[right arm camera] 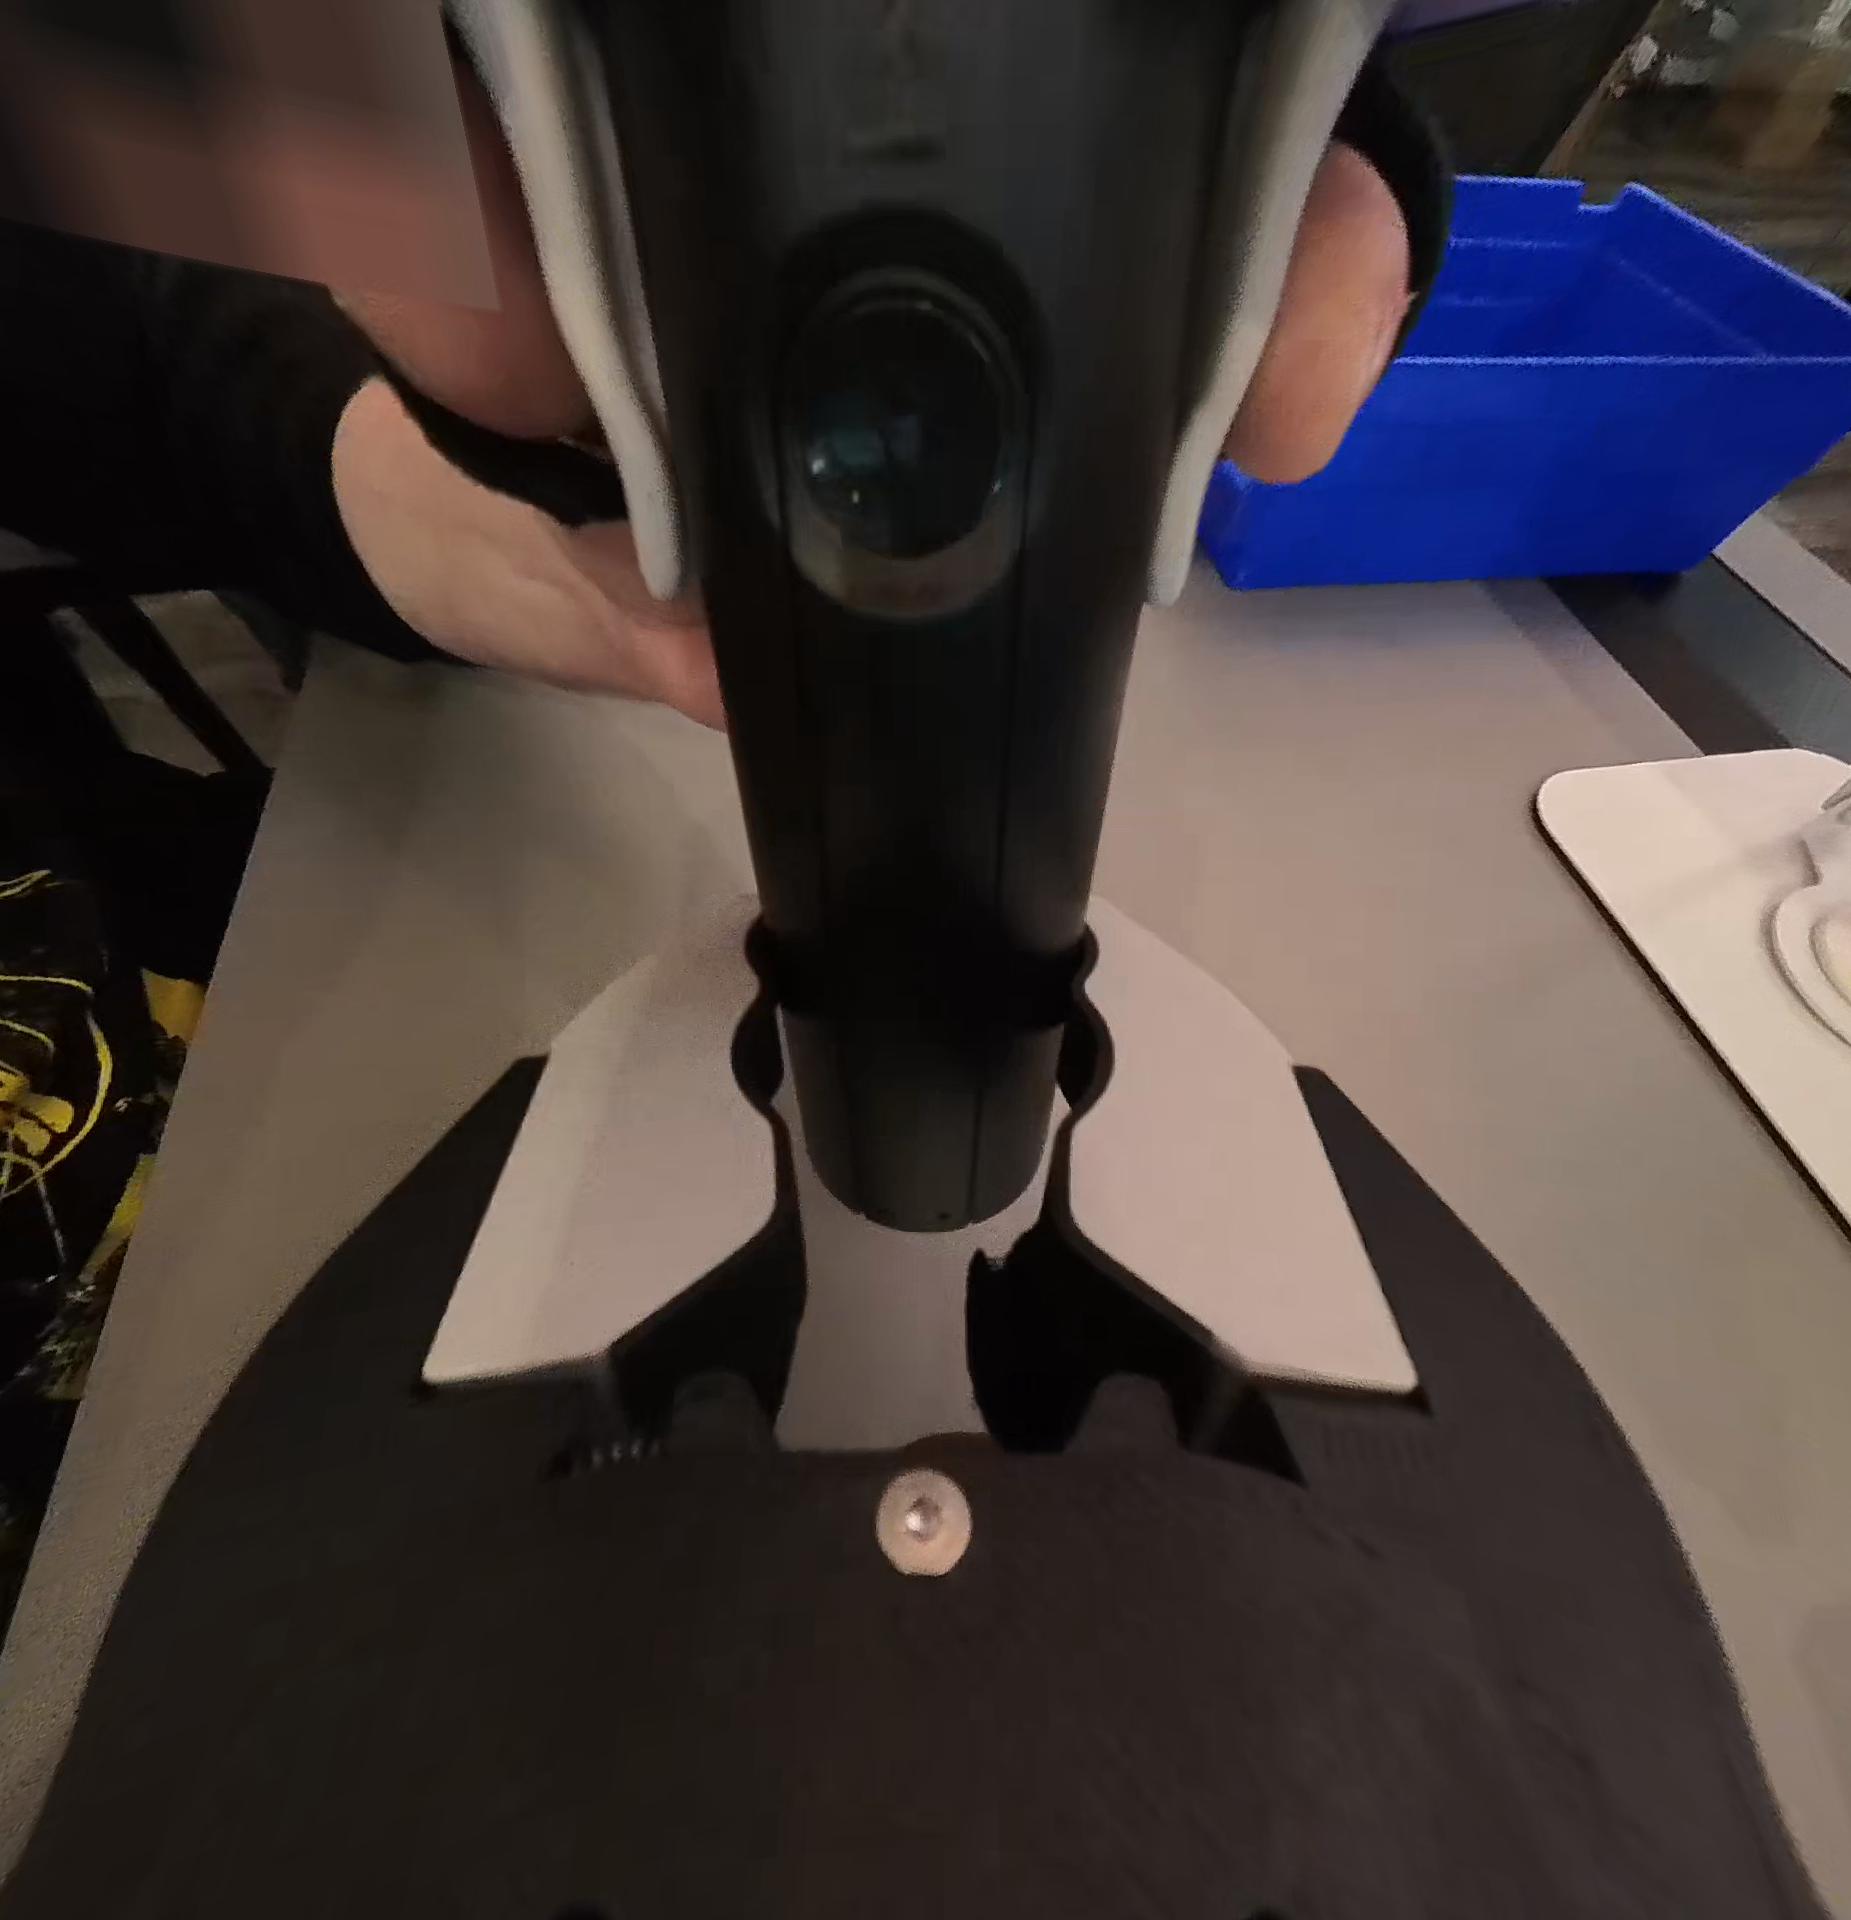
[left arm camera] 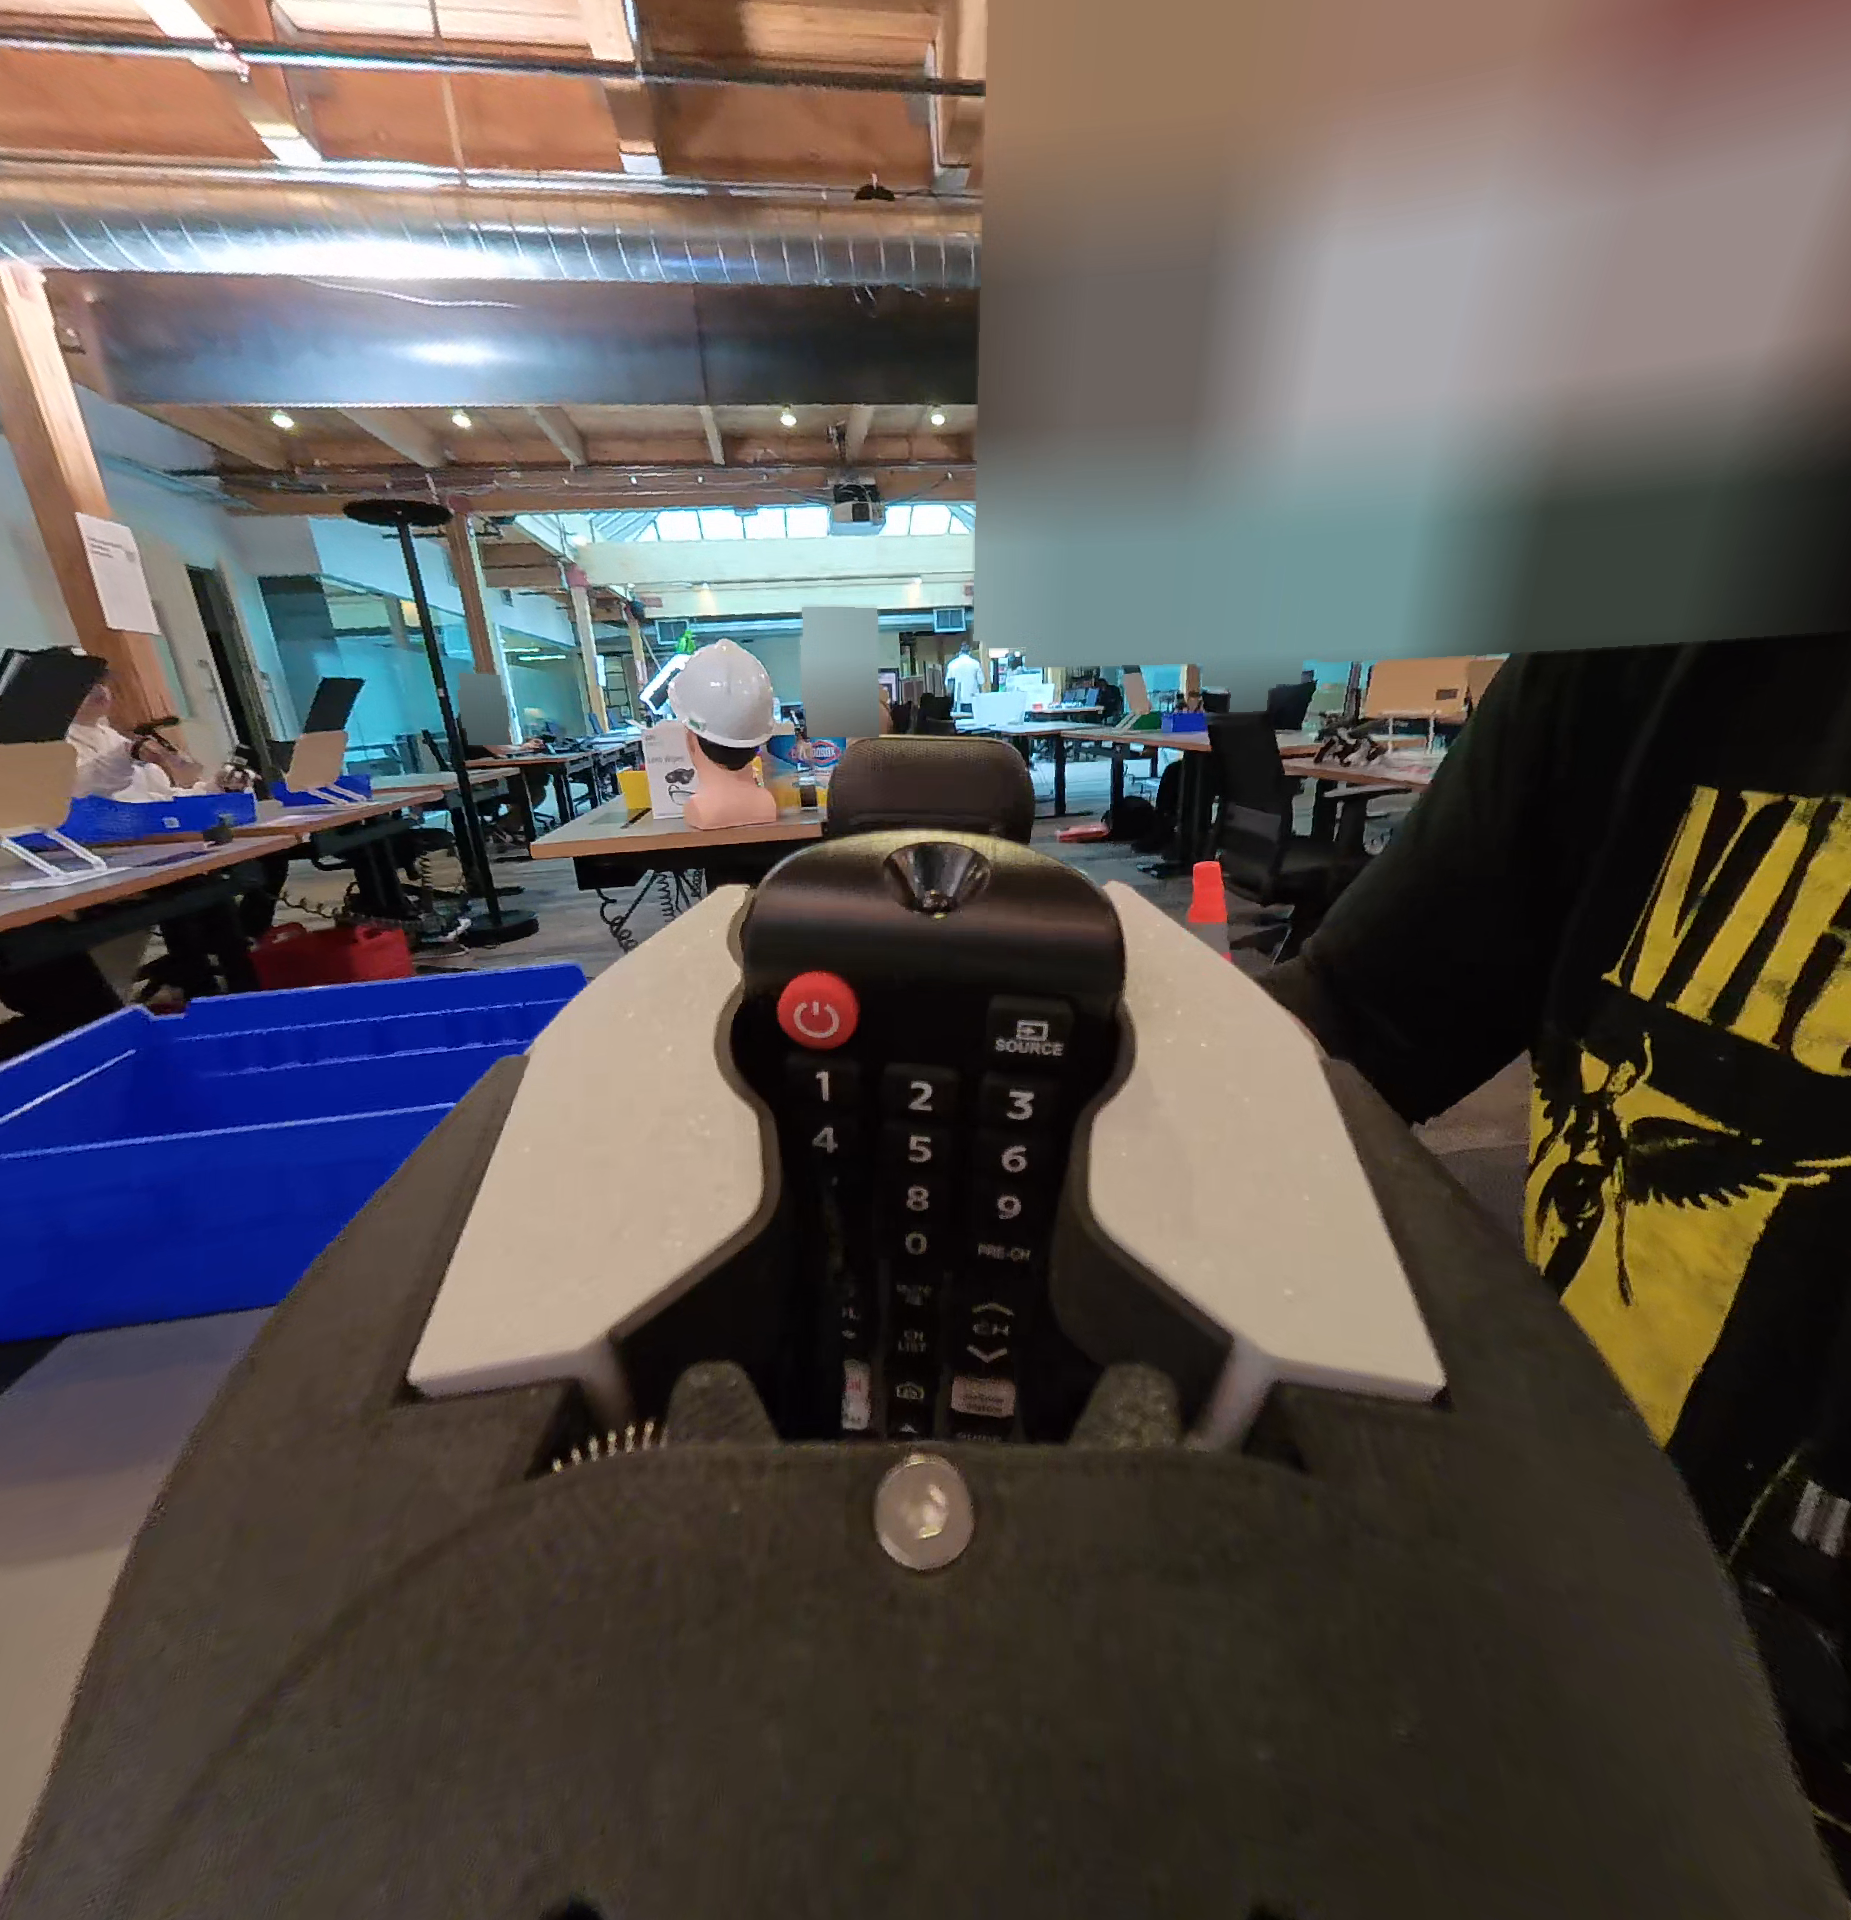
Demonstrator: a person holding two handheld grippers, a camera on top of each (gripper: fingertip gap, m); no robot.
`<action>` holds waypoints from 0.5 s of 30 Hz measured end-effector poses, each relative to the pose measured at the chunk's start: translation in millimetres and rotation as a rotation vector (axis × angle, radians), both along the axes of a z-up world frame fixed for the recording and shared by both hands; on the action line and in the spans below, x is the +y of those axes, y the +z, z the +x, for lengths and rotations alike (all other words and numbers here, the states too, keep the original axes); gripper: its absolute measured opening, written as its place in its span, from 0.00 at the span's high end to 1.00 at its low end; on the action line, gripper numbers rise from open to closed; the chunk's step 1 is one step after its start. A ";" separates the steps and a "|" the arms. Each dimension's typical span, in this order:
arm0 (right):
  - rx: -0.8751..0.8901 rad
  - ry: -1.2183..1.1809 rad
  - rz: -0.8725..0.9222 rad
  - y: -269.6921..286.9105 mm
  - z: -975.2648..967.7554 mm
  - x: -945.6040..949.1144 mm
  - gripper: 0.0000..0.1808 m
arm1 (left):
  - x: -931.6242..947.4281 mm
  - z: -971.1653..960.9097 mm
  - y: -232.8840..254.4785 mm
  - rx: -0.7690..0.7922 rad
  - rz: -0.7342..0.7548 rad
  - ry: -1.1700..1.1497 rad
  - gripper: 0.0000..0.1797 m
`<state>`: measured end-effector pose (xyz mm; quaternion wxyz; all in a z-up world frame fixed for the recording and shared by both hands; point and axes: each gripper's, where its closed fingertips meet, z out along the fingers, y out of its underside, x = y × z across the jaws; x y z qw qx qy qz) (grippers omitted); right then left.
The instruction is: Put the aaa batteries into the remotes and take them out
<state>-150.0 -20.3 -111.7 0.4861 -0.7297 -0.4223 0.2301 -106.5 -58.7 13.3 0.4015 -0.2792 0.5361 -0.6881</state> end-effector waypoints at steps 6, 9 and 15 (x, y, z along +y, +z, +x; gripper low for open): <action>-0.114 0.081 -0.058 -1.9 18.0 -10.1 0.72 | 0.8 -0.9 -11.0 0.039 0.083 -0.026 0.67; -0.163 0.179 -0.103 -3.1 28.4 -18.8 0.72 | -1.9 1.5 -21.8 0.098 0.172 -0.024 0.65; -0.335 0.220 -0.158 -1.2 54.5 -24.0 0.72 | 0.9 6.5 -40.1 0.186 0.278 0.010 0.64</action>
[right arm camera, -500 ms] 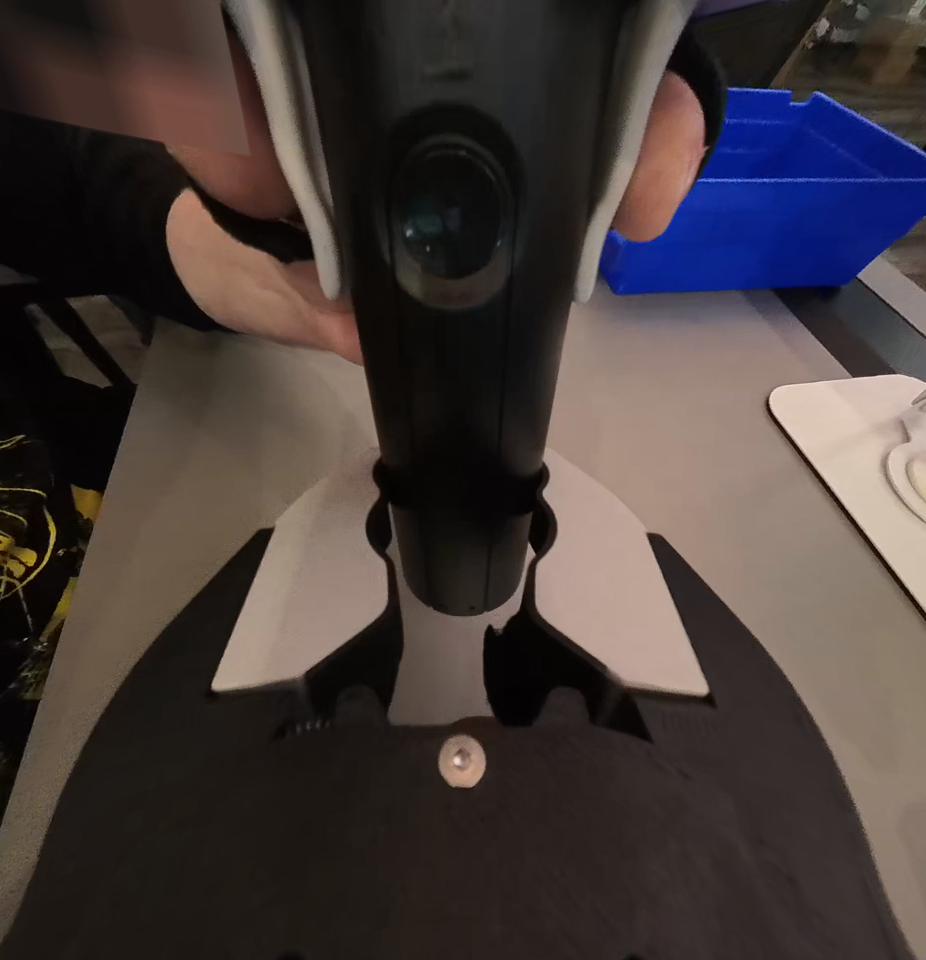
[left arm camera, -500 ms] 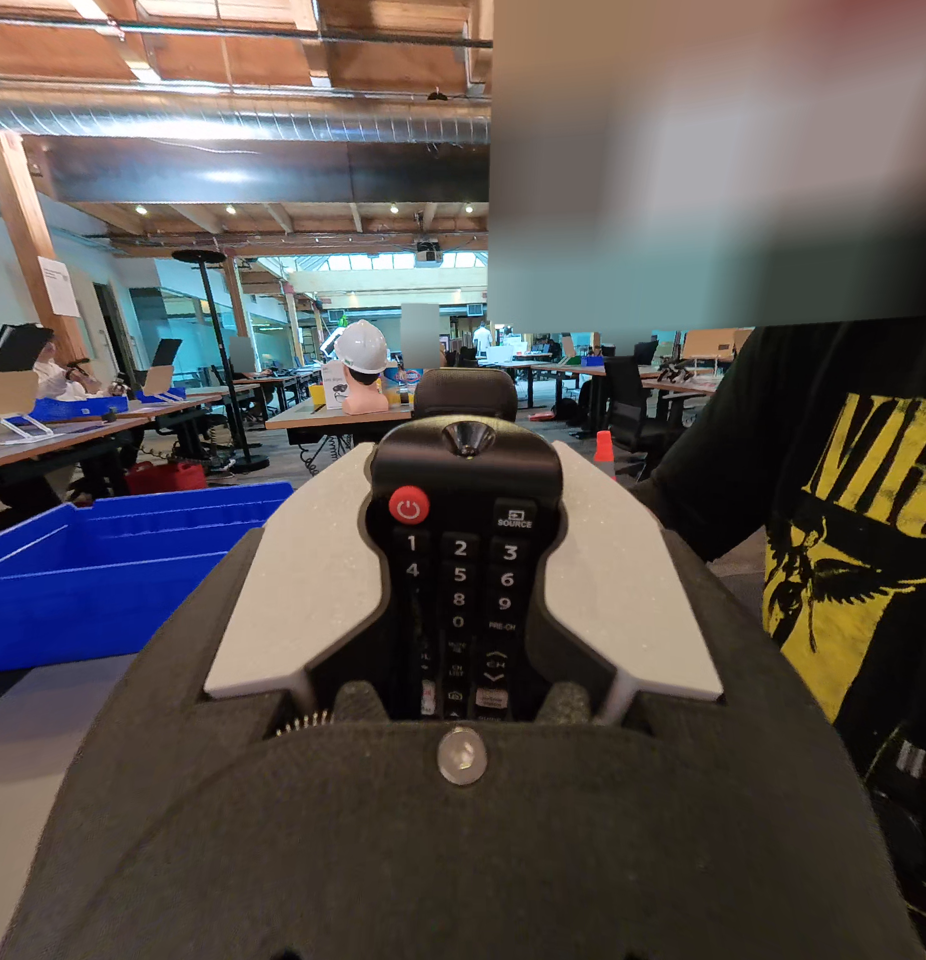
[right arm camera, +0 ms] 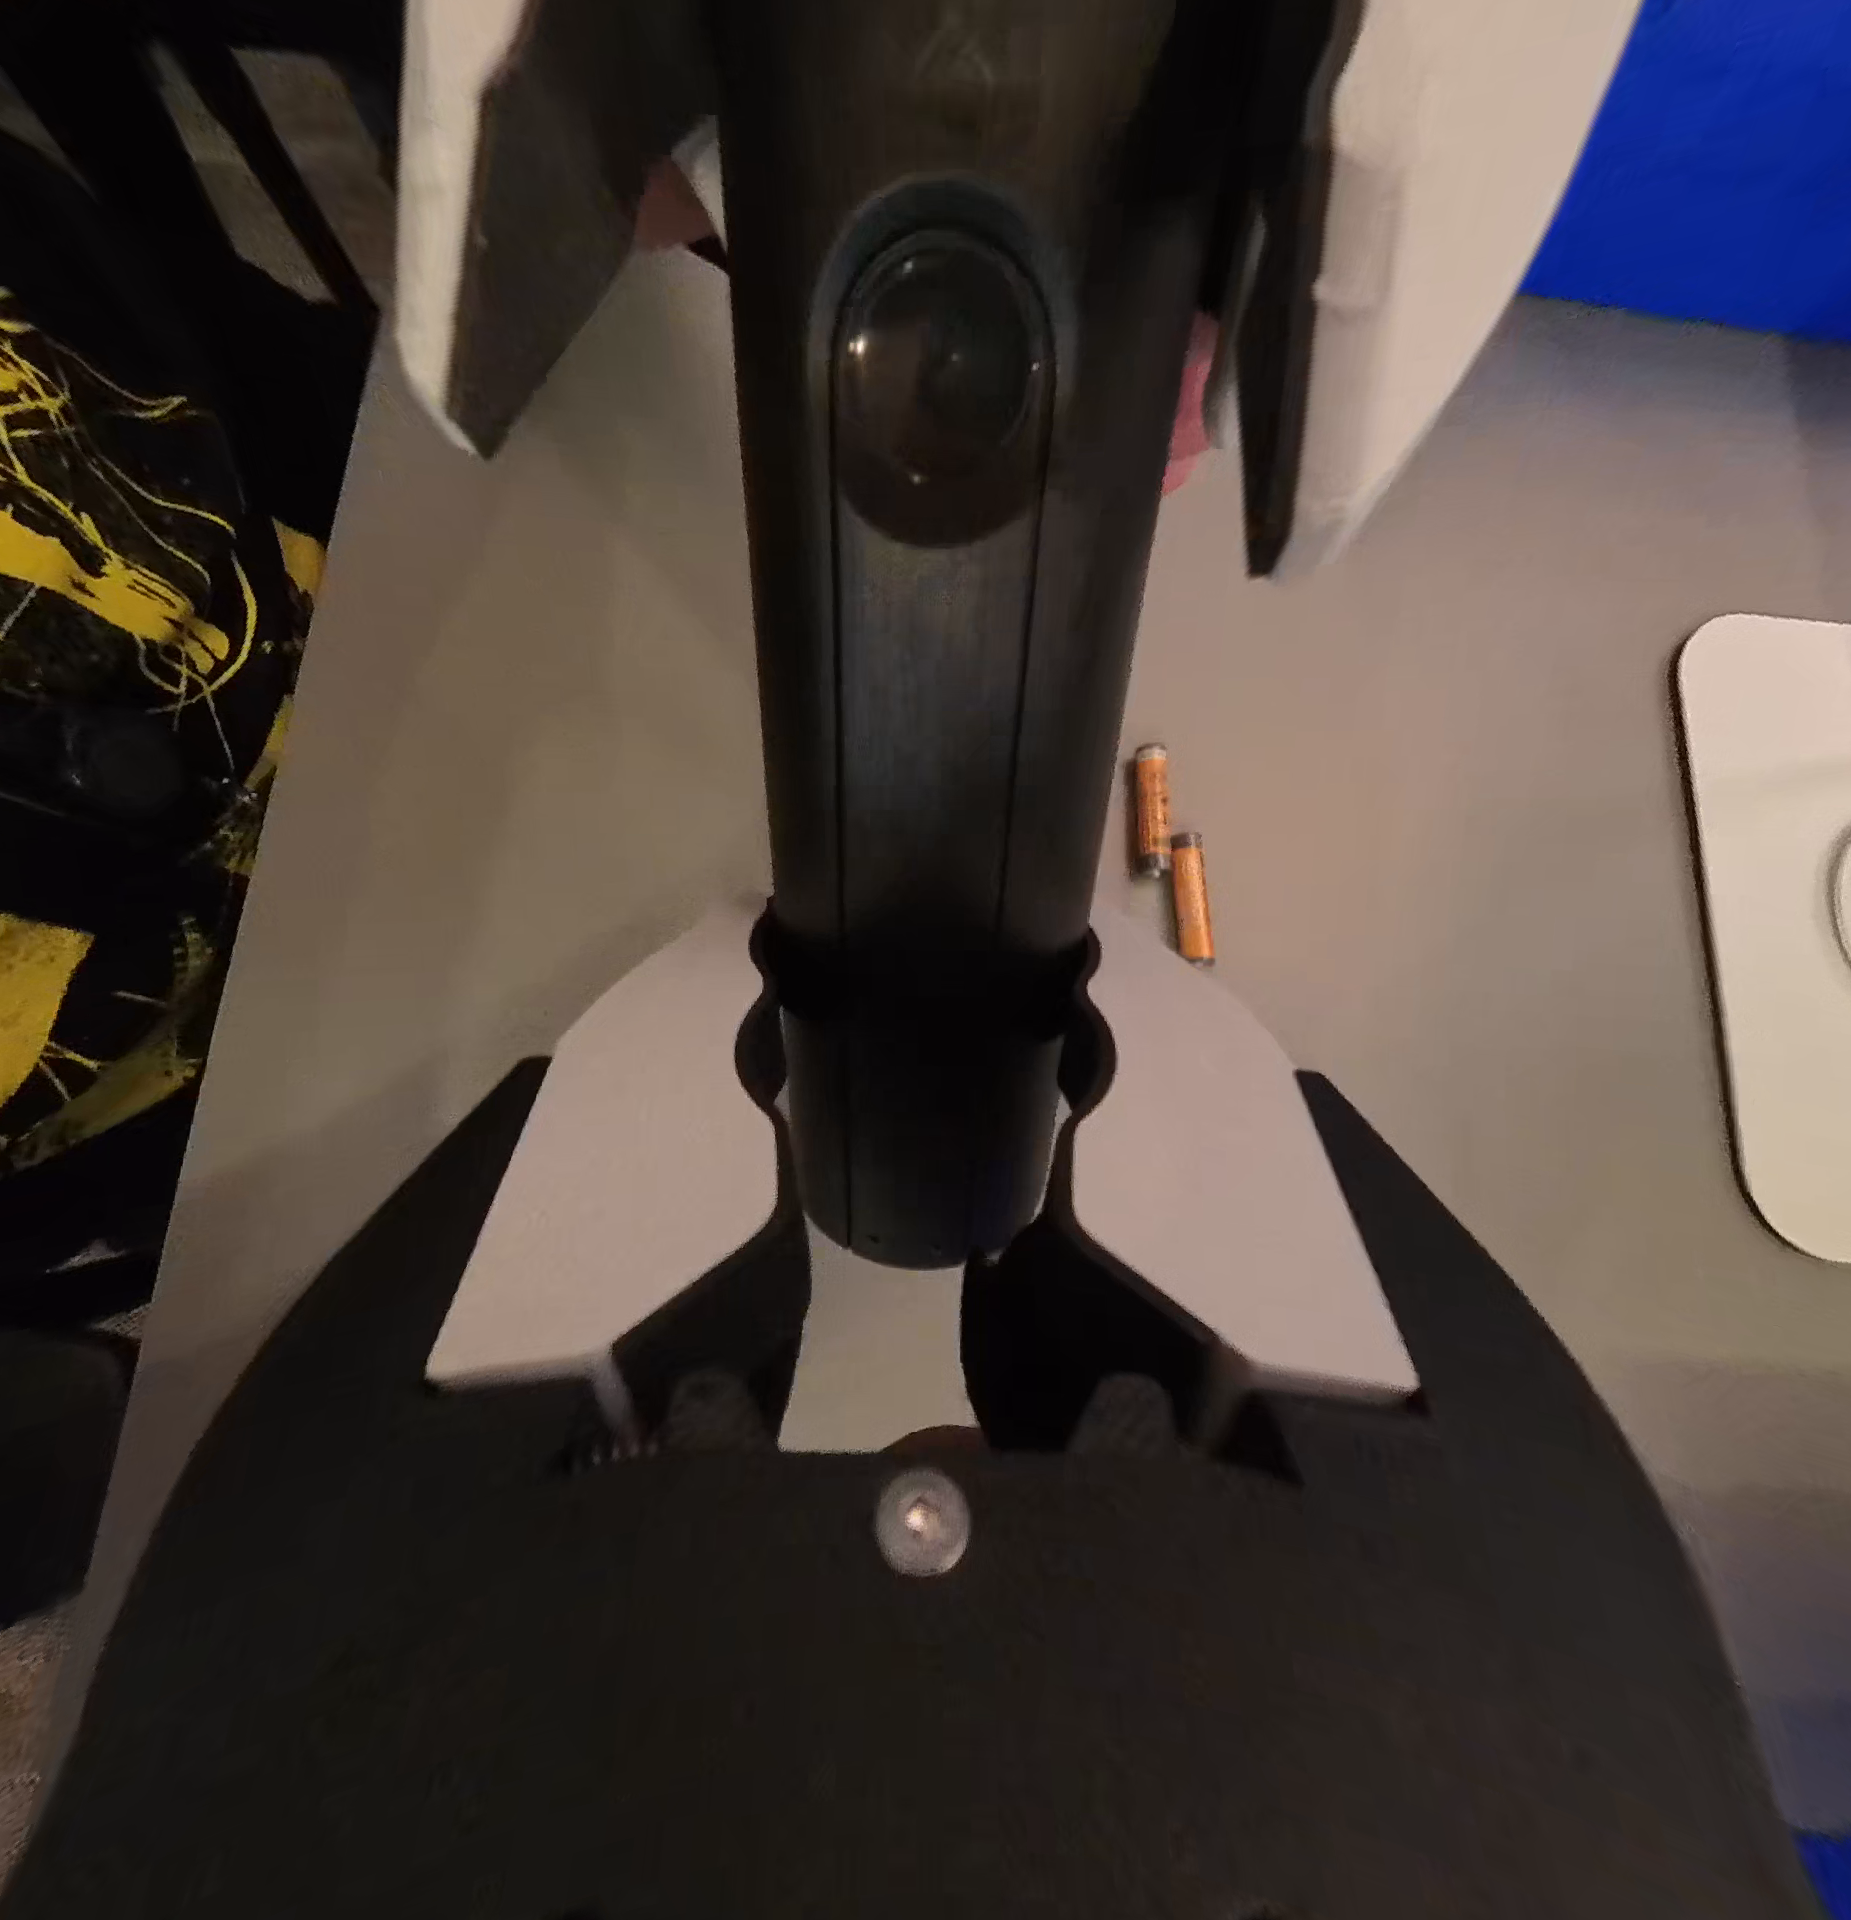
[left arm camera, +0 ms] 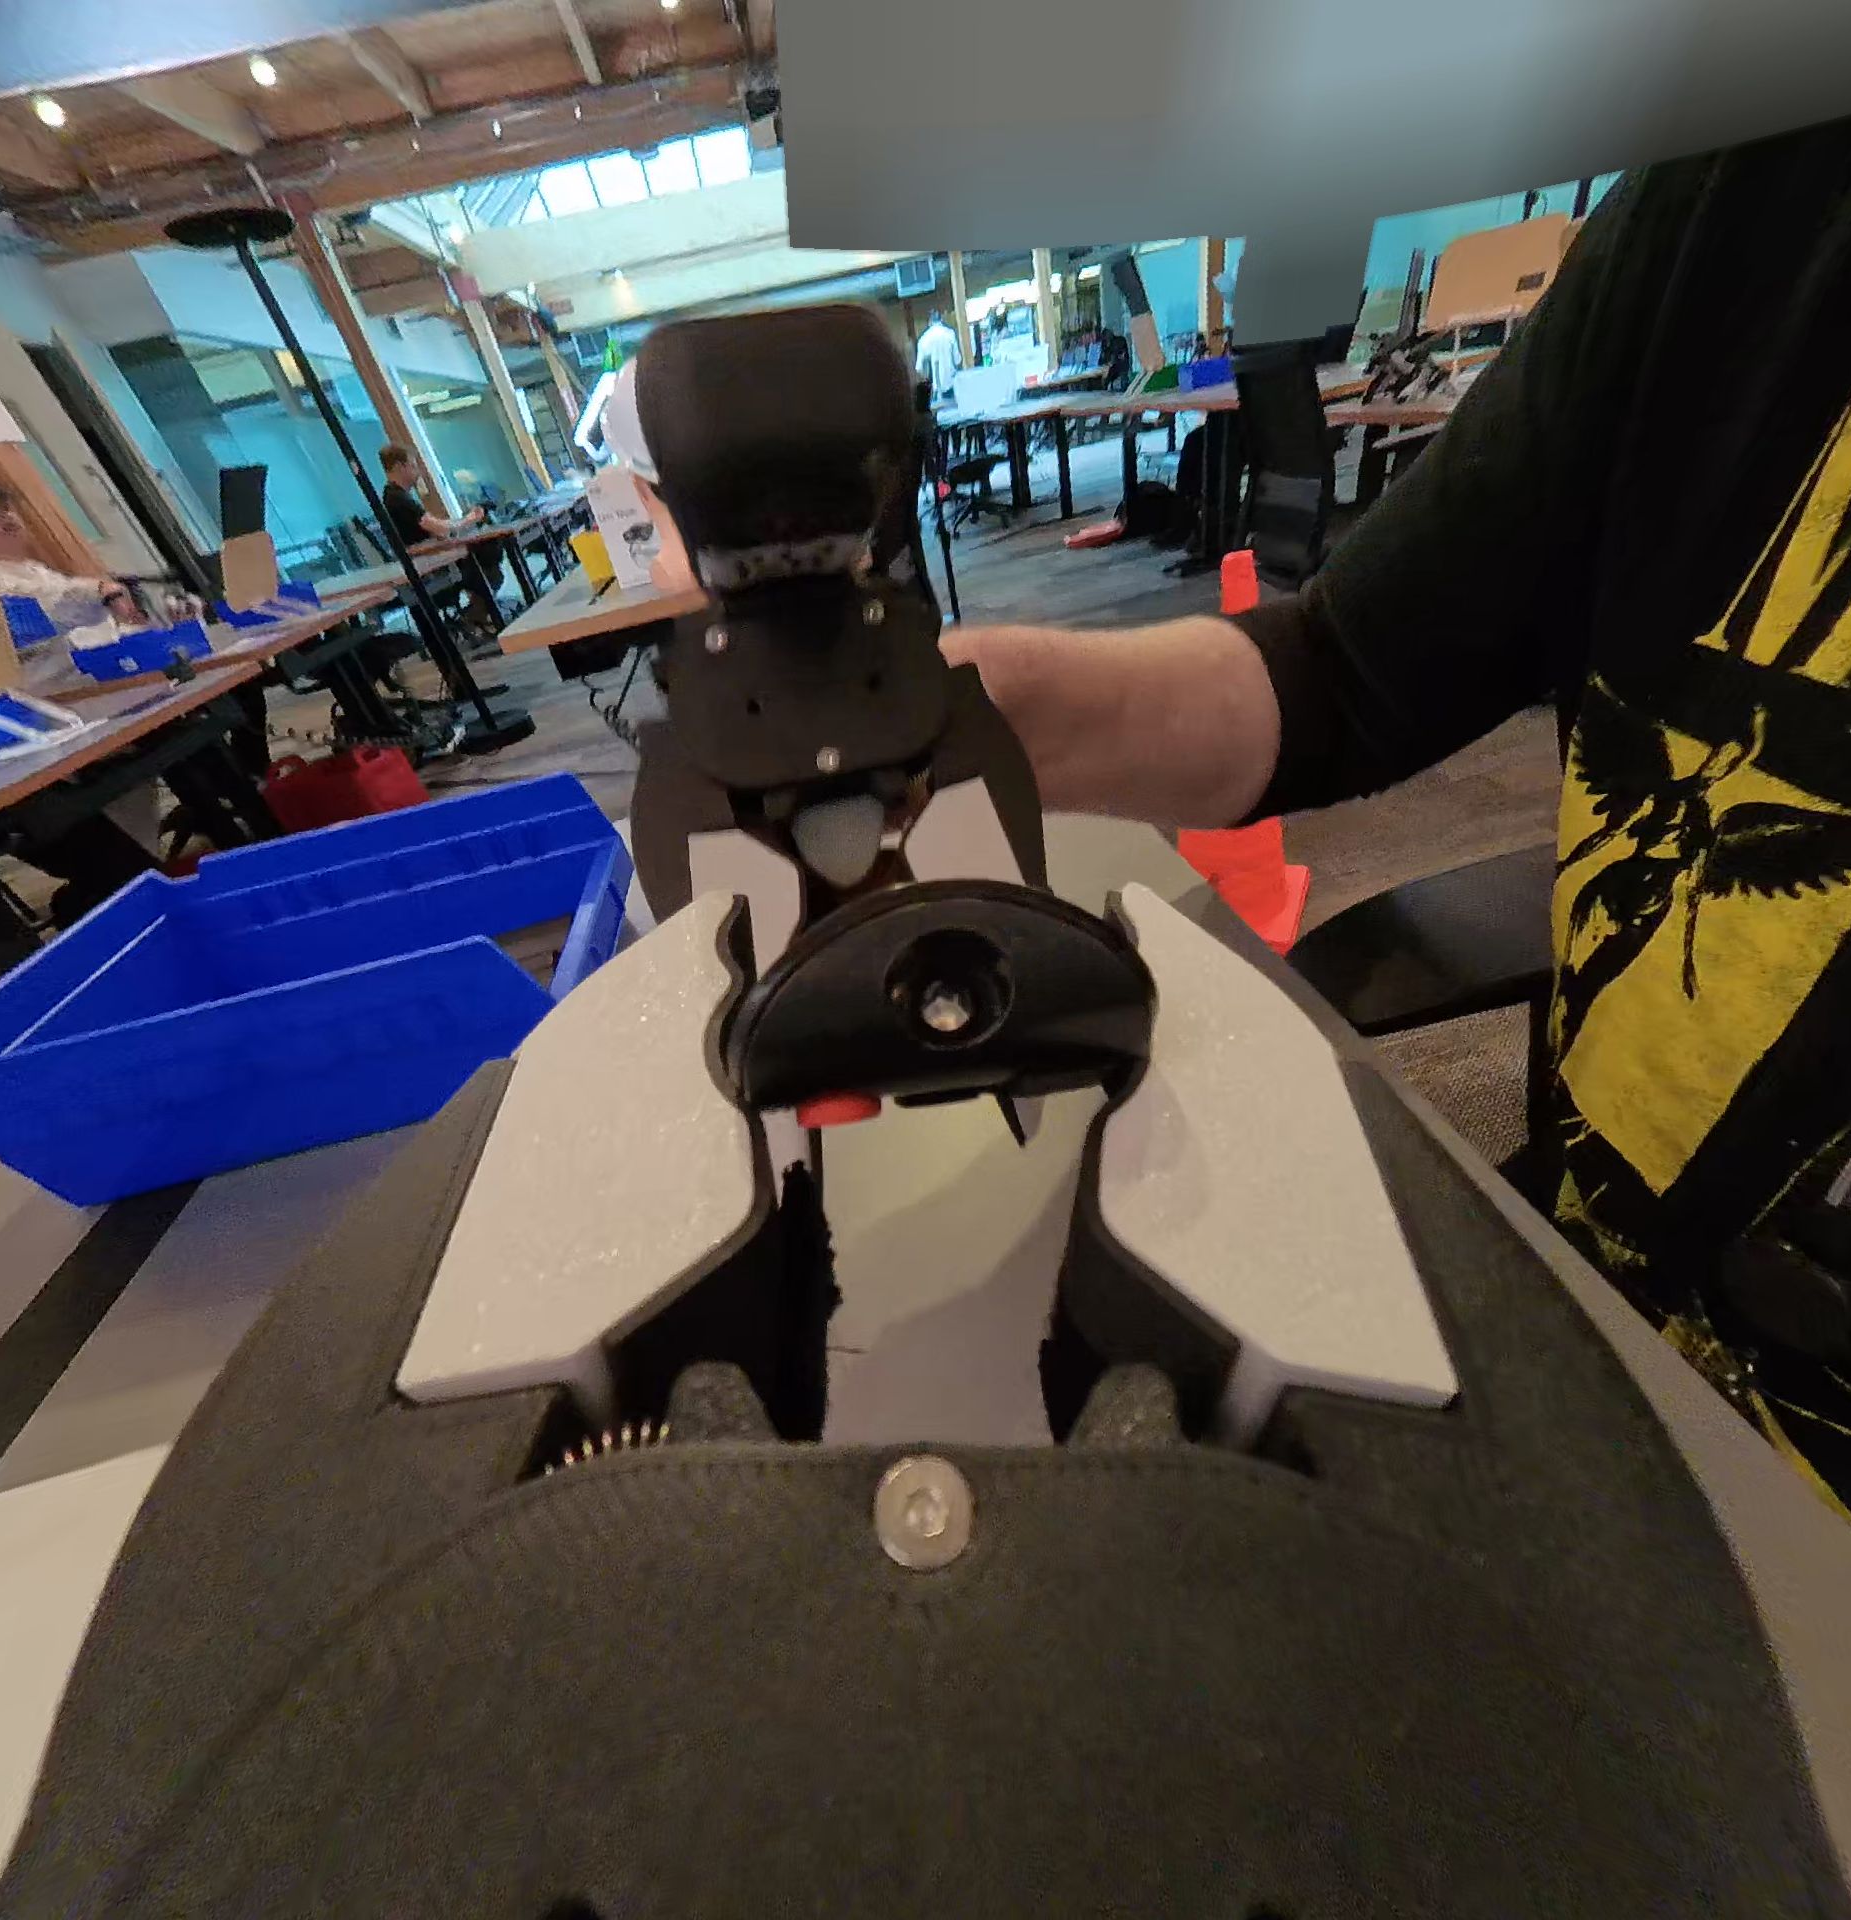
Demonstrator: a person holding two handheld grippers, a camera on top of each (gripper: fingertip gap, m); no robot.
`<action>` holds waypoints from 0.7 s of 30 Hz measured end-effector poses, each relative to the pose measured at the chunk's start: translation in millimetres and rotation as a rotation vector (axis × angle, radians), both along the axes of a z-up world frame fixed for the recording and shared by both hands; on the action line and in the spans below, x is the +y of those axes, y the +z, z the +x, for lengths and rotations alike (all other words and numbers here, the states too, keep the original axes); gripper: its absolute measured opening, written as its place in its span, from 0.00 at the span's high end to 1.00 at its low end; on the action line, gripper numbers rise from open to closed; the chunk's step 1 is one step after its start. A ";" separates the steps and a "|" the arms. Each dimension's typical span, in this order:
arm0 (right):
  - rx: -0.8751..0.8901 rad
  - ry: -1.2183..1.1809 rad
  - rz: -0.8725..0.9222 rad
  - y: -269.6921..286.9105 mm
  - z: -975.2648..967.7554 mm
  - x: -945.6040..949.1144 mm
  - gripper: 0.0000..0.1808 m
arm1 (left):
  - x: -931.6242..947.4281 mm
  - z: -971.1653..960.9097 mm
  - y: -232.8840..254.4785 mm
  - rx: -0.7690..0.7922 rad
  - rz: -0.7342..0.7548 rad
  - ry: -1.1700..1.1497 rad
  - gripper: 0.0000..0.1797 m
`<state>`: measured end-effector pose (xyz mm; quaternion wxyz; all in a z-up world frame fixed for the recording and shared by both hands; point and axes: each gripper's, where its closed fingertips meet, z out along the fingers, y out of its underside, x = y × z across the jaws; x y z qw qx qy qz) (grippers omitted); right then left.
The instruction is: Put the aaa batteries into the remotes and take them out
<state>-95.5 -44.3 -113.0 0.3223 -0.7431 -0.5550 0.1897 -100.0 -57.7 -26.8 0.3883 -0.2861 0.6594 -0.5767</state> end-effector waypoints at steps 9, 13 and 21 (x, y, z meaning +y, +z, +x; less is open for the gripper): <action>-0.234 -0.069 0.002 4.1 34.8 3.0 0.72 | 24.1 7.8 -26.0 0.130 0.207 0.157 0.64; -0.314 -0.089 -0.016 0.4 45.9 4.1 0.72 | 26.4 6.6 -28.1 0.155 0.200 0.156 0.61; -0.427 -0.103 -0.038 -5.8 55.3 5.2 0.72 | 28.9 8.0 -36.5 0.209 0.222 0.175 0.61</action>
